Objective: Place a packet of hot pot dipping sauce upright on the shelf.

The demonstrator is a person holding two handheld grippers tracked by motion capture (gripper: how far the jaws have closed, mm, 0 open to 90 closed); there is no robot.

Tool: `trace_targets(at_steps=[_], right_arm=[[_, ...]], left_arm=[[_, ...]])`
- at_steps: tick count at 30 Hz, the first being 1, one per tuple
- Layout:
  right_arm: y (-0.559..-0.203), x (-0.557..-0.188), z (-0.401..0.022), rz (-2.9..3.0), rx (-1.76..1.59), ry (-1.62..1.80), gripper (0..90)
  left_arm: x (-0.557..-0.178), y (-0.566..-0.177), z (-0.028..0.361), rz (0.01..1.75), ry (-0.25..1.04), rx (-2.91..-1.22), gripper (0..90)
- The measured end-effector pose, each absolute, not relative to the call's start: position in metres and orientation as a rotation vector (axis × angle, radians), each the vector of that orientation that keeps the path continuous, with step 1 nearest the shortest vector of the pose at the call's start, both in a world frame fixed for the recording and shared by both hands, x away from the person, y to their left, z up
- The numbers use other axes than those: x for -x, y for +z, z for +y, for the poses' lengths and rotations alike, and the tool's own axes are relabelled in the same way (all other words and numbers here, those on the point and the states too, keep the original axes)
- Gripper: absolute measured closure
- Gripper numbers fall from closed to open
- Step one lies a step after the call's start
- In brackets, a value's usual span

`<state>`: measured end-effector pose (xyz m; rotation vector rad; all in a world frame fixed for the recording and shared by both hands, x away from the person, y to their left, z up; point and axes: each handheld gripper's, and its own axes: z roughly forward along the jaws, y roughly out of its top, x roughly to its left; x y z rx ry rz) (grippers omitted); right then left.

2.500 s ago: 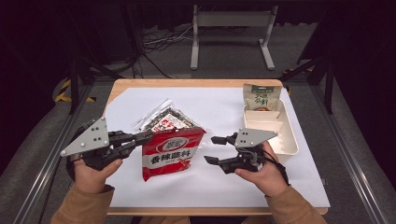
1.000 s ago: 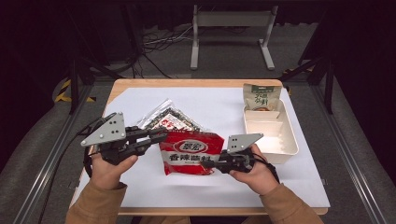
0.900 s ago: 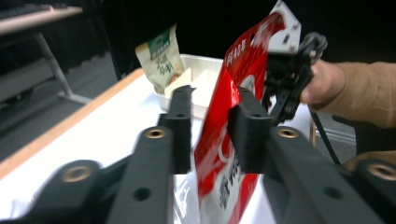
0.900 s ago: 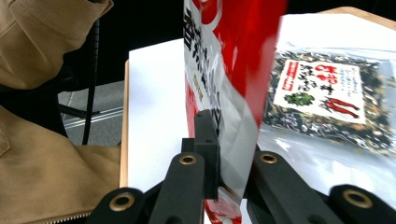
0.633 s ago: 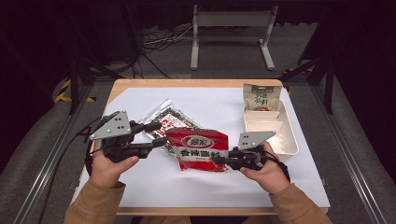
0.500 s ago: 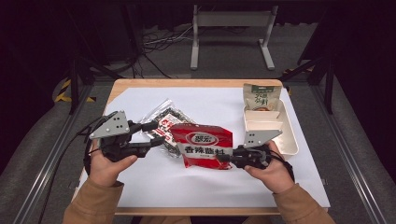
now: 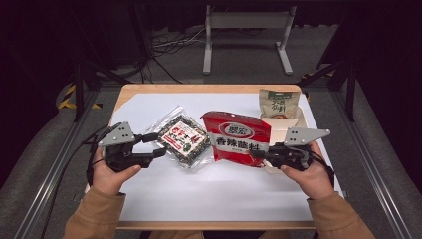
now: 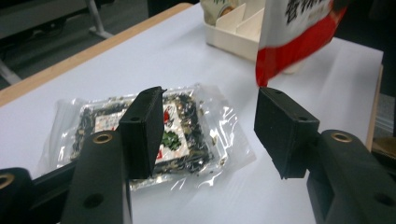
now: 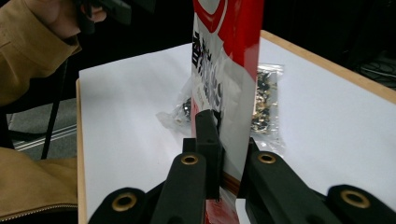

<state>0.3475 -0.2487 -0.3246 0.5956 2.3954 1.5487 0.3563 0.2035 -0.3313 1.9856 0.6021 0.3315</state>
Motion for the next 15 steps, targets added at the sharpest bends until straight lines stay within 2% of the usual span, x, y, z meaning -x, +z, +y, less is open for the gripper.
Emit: trace_targets(at_steps=[15], right_arm=[[-0.300, -0.359, -0.280, 2.296, -0.632, 1.526, 87.3]], left_arm=[[-0.365, -0.356, 0.220, 0.707, 0.339, -1.993, 41.9]])
